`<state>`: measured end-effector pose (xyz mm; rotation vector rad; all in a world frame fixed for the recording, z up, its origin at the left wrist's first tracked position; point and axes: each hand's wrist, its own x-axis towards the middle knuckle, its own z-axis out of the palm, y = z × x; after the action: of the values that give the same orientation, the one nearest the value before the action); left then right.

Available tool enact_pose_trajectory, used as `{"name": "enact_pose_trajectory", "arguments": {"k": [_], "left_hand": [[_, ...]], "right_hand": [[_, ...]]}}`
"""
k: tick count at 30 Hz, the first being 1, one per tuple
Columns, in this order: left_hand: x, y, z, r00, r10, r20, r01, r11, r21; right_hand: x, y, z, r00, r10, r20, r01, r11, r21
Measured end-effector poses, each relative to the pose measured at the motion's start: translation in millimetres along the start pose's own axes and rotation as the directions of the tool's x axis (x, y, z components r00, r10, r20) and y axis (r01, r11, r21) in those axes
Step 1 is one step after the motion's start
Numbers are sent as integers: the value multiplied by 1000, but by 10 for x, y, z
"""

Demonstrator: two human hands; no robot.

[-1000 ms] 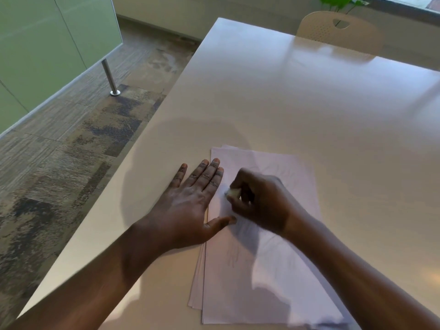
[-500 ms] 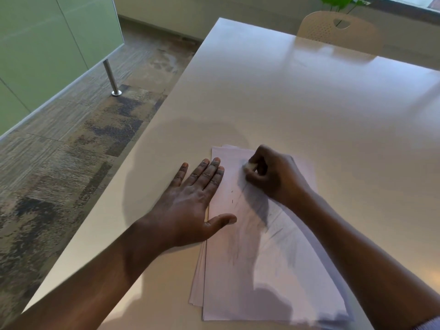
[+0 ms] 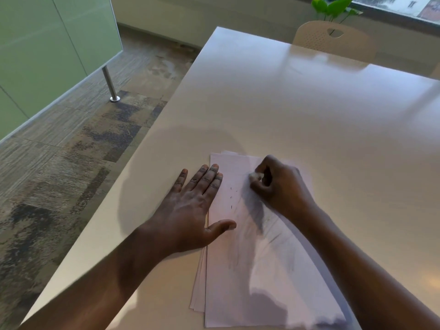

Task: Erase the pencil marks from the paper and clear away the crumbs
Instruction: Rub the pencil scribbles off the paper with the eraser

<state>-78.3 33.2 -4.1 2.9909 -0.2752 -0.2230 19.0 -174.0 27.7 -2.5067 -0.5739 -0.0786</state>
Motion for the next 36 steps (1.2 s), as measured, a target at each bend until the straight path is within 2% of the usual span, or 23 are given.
{"name": "enact_pose_trajectory", "arguments": {"k": [4, 8, 12, 15, 18, 23, 28, 30, 33, 34, 36], "left_hand": [[30, -20, -58, 999, 12, -35, -12, 1000, 2], [82, -75, -87, 999, 37, -29, -39, 997, -72], [84, -112, -29, 999, 40, 20, -40, 999, -15], [93, -114, -25, 999, 31, 25, -31, 1000, 3], [90, -107, -23, 999, 25, 39, -25, 1000, 1], [85, -112, -17, 998, 32, 45, -32, 999, 4], [98, -96, -40, 998, 25, 61, -26, 1000, 7], [94, -90, -43, 997, 26, 66, -27, 1000, 7], [93, -95, -46, 997, 28, 72, -29, 999, 15], [92, -96, -44, 997, 30, 75, -32, 999, 19], [96, -100, -40, 997, 37, 70, -39, 999, 22]], "right_hand": [[-405, -260, 101, 982, -137, 126, 133, 990, 40], [-329, -182, 78, 991, -126, 43, 124, 991, 57], [-210, -201, 163, 988, -148, 40, 144, 986, 85], [27, -80, 139, 997, -70, -37, 71, 997, 24], [191, 12, 56, 999, 17, -44, -16, 1000, 22], [-110, -171, 162, 987, -146, 64, 142, 987, 72], [234, 56, 18, 999, 30, -26, -30, 999, 35], [209, -12, 42, 1000, 14, -1, -14, 998, 61], [-28, -173, 143, 991, -104, 88, 98, 993, 64], [-37, -155, 139, 990, -103, 101, 96, 993, 65], [88, -28, 69, 999, -21, 42, 19, 998, 59]]}}
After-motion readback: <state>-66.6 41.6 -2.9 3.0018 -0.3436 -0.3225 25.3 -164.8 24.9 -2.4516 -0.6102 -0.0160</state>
